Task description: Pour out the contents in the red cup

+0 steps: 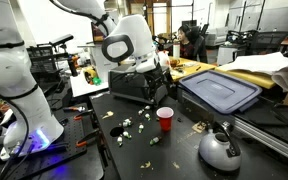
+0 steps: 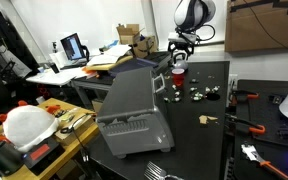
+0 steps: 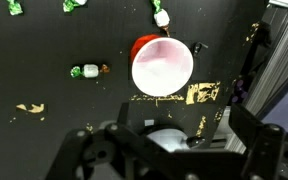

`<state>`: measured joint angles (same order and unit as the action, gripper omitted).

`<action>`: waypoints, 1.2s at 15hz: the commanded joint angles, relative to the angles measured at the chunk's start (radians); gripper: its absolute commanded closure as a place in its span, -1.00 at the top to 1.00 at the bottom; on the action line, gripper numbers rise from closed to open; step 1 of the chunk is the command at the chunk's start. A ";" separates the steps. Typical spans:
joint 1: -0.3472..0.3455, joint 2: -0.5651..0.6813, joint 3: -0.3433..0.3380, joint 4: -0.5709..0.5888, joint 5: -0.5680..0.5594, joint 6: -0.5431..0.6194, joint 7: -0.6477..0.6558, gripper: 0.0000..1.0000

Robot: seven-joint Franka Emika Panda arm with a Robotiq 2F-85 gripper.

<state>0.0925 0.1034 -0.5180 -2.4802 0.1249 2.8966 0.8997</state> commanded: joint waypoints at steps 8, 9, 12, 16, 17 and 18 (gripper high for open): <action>-0.109 -0.076 0.150 0.119 -0.238 -0.303 0.024 1.00; -0.133 -0.073 0.186 0.134 -0.179 -0.350 -0.057 1.00; -0.189 -0.044 0.240 0.181 -0.123 -0.454 -0.168 1.00; -0.237 -0.015 0.255 0.207 -0.096 -0.506 -0.236 1.00; -0.246 -0.005 0.255 0.210 -0.094 -0.506 -0.244 1.00; -0.254 0.009 0.254 0.210 -0.084 -0.500 -0.253 1.00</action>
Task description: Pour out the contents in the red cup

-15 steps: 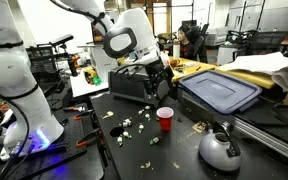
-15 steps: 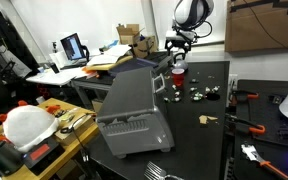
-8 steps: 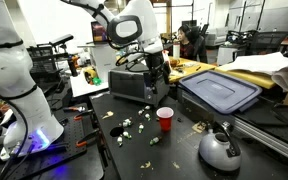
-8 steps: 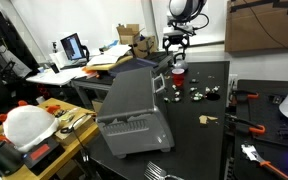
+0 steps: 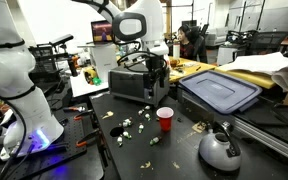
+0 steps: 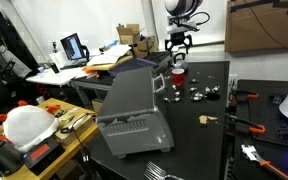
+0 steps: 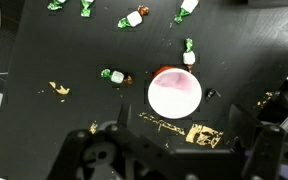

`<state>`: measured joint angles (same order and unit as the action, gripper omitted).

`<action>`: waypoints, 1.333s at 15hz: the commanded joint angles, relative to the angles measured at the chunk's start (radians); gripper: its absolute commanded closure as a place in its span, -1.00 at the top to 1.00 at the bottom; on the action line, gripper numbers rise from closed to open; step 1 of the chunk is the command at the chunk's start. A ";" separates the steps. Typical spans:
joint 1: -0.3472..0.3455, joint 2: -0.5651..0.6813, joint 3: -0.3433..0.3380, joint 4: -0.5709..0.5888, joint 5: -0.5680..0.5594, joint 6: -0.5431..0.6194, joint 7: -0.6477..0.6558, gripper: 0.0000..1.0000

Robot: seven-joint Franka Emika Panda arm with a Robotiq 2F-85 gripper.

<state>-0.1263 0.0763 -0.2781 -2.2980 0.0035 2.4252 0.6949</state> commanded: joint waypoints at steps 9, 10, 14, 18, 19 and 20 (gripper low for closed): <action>-0.039 0.104 0.019 0.019 0.066 0.043 -0.183 1.00; -0.035 0.098 0.017 0.017 0.059 0.044 -0.187 1.00; -0.025 0.087 0.016 0.026 0.023 0.036 -0.182 1.00; -0.028 0.091 0.019 0.034 0.013 0.036 -0.215 0.80; -0.032 0.094 0.021 0.034 0.021 0.040 -0.242 0.45; -0.035 0.098 0.022 0.036 0.024 0.039 -0.262 0.32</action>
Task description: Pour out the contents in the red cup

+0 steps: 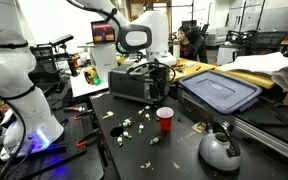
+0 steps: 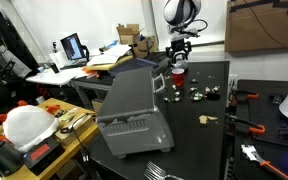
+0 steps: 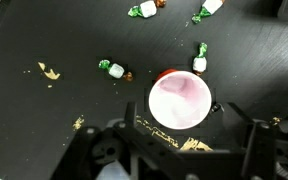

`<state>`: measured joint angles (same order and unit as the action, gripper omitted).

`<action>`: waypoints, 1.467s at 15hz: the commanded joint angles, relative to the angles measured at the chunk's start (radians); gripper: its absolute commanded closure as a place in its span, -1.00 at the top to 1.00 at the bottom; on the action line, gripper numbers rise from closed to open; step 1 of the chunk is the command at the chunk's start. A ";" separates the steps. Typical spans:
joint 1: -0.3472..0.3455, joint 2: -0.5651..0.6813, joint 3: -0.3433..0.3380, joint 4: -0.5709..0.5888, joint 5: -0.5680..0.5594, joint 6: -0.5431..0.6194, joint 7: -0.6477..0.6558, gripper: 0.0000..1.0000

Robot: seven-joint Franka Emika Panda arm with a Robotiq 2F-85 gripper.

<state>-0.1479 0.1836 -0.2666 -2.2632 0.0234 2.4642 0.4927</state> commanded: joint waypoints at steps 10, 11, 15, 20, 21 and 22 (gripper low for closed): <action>-0.035 0.063 0.031 0.019 0.023 0.029 -0.336 -1.00; -0.032 0.067 0.037 0.020 0.022 0.041 -0.350 -1.00; -0.023 0.084 0.061 0.030 0.004 0.104 -0.388 -1.00; -0.031 0.102 0.069 0.061 -0.015 0.109 -0.440 -1.00; -0.034 0.104 0.069 0.064 -0.014 0.109 -0.454 -1.00; -0.038 0.108 0.069 0.065 -0.011 0.110 -0.462 -1.00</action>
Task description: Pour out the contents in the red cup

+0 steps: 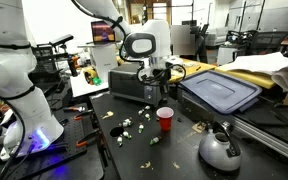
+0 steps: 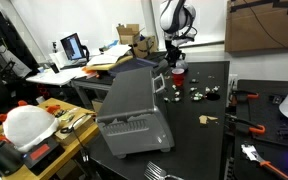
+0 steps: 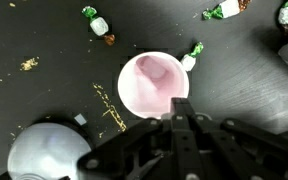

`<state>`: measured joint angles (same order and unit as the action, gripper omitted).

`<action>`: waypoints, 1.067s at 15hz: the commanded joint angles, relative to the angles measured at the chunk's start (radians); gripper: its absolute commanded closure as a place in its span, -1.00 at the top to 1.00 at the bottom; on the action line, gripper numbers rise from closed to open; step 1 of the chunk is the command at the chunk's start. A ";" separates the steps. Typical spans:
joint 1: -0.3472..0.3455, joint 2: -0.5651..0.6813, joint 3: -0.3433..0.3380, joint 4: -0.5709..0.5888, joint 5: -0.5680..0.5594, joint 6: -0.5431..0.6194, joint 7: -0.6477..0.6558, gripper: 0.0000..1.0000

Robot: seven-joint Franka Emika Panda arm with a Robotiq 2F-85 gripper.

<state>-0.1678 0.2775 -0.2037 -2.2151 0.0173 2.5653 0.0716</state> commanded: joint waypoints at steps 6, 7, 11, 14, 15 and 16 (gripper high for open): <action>-0.038 0.036 0.010 0.018 0.007 0.004 -0.085 -1.00; -0.039 0.043 0.009 0.019 0.005 0.006 -0.083 -1.00; -0.043 0.073 0.012 0.028 0.007 0.005 -0.086 -1.00; -0.047 0.097 0.013 0.039 0.008 0.009 -0.089 -1.00; -0.047 0.106 0.012 0.046 0.005 0.009 -0.089 -1.00; -0.049 0.117 0.014 0.054 0.004 0.010 -0.093 -1.00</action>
<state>-0.1974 0.3650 -0.2035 -2.1922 0.0175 2.5658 0.0152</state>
